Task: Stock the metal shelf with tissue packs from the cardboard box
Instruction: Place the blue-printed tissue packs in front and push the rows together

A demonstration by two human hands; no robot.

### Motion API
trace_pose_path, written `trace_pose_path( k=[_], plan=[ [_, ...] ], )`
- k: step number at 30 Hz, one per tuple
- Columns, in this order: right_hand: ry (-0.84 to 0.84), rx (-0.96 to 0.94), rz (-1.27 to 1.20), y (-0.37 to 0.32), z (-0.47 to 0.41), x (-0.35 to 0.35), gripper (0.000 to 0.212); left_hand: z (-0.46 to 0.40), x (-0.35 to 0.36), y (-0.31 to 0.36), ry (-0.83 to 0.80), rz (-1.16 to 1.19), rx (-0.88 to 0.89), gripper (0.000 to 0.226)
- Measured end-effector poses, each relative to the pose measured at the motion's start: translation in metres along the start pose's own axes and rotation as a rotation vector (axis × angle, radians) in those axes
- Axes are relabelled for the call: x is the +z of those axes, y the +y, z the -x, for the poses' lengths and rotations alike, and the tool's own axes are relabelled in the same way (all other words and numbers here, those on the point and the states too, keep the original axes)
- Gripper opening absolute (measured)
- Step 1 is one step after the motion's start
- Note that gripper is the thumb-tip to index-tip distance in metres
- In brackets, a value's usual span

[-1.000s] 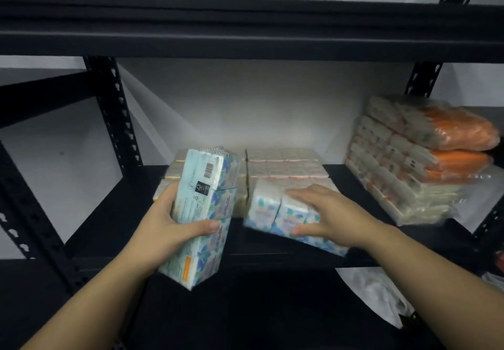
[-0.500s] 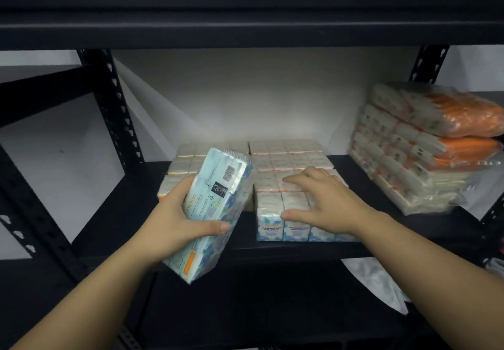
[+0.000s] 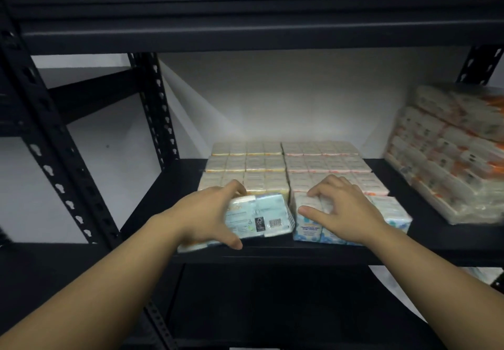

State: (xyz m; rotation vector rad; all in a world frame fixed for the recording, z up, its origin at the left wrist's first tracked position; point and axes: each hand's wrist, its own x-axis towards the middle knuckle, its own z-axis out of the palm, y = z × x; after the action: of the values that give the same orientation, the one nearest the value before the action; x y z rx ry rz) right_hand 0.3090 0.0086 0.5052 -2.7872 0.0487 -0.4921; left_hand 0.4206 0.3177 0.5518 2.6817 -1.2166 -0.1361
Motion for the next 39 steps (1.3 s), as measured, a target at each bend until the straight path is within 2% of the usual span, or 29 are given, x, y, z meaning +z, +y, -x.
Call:
trace_pose_path(
  k=[2,4,8,14,18,25,30,33,35,39],
  plan=[
    [0.003,0.006,-0.005,-0.001,0.001,-0.001,0.071,-0.004,0.001,-0.001,0.028,-0.069,0.053,0.095],
    [0.004,0.018,-0.011,-0.003,0.002,-0.002,0.072,-0.006,0.004,-0.004,0.076,-0.134,0.08,0.101],
    [0.006,0.022,0.003,-0.004,0.003,-0.001,0.08,-0.002,0.009,-0.015,0.152,-0.132,0.023,0.107],
    [0.003,0.02,0.03,-0.004,0.005,0.0,0.078,0.021,0.039,-0.033,0.247,0.016,-0.007,0.085],
    [0.001,0.017,0.042,-0.005,0.004,0.0,0.071,0.028,0.047,-0.031,0.356,0.027,-0.023,0.083],
    [-0.02,0.032,-0.003,-0.006,0.0,-0.003,0.066,0.037,0.046,-0.045,0.377,0.288,-0.173,0.107],
    [-0.039,0.037,-0.036,-0.014,-0.003,-0.011,0.07,0.042,0.048,-0.048,0.433,0.449,-0.285,0.113],
    [-0.044,0.018,-0.049,-0.028,-0.006,-0.01,0.071,0.046,0.051,-0.059,0.357,0.661,-0.34,0.123],
    [-0.077,-0.029,-0.062,-0.043,-0.007,-0.005,0.068,0.05,0.055,-0.069,0.322,0.708,-0.327,0.116],
    [-0.155,-0.095,0.004,-0.077,-0.016,0.006,0.064,0.057,0.051,-0.071,0.437,0.787,-0.316,0.092]
  ],
)
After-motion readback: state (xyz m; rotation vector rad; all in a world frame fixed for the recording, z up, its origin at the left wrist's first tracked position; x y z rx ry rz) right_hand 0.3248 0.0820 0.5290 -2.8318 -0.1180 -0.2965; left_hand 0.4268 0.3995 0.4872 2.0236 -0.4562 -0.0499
